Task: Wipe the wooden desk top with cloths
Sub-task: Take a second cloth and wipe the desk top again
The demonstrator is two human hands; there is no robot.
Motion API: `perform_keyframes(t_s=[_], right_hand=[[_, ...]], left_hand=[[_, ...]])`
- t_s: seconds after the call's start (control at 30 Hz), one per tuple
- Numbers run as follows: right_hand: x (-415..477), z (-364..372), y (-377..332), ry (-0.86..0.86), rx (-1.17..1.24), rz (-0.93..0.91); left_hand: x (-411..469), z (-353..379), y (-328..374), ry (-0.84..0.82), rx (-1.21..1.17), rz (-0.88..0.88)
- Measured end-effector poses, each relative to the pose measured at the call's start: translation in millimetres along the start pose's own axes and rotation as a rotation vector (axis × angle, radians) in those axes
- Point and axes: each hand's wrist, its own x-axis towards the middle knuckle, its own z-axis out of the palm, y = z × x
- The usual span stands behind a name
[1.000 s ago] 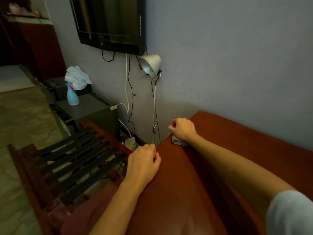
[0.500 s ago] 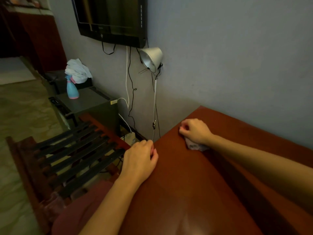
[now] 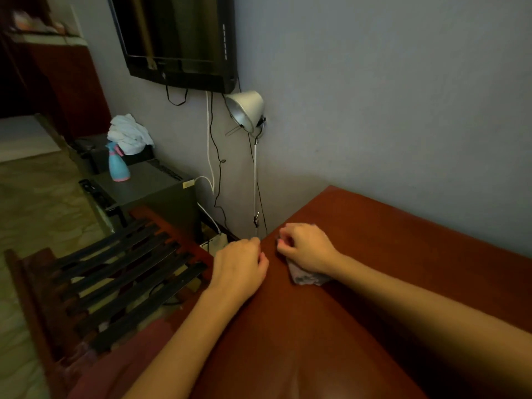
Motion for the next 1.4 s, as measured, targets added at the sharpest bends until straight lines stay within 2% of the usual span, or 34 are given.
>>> perform_keyframes(t_s=[0.23, 0.37, 0.47, 0.6, 0.7, 0.77, 0.93, 1.07, 1.27, 1.4], right_hand=[[37, -8, 94, 0.087, -0.086, 0.323], [84, 0, 105, 0.110, -0.138, 0.407], [99, 9, 77, 0.059, -0.168, 0.345], [72, 16, 30, 0.000, -0.082, 0.046], [38, 6, 43, 0.000, 0.003, -0.036], [31, -1, 74, 0.006, -0.013, 0.041], [69, -10, 155, 0.057, -0.081, 0.388], [121, -3, 157, 0.071, -0.100, 0.533], [111, 9, 99, 0.046, -0.056, 0.303], [64, 0, 108, 0.043, 0.065, 0.138]], left_hand=[[37, 32, 28, 0.107, -0.087, -0.041], [36, 36, 24, 0.138, -0.095, -0.033], [37, 35, 25, 0.142, -0.096, -0.035], [33, 34, 24, 0.144, -0.104, -0.028], [32, 34, 23, 0.144, -0.113, -0.024], [33, 35, 23, 0.145, -0.118, -0.033], [35, 38, 26, 0.153, -0.112, -0.022], [36, 38, 26, 0.163, -0.128, -0.026], [34, 34, 27, 0.148, -0.137, -0.022], [34, 35, 24, 0.132, -0.127, -0.032]])
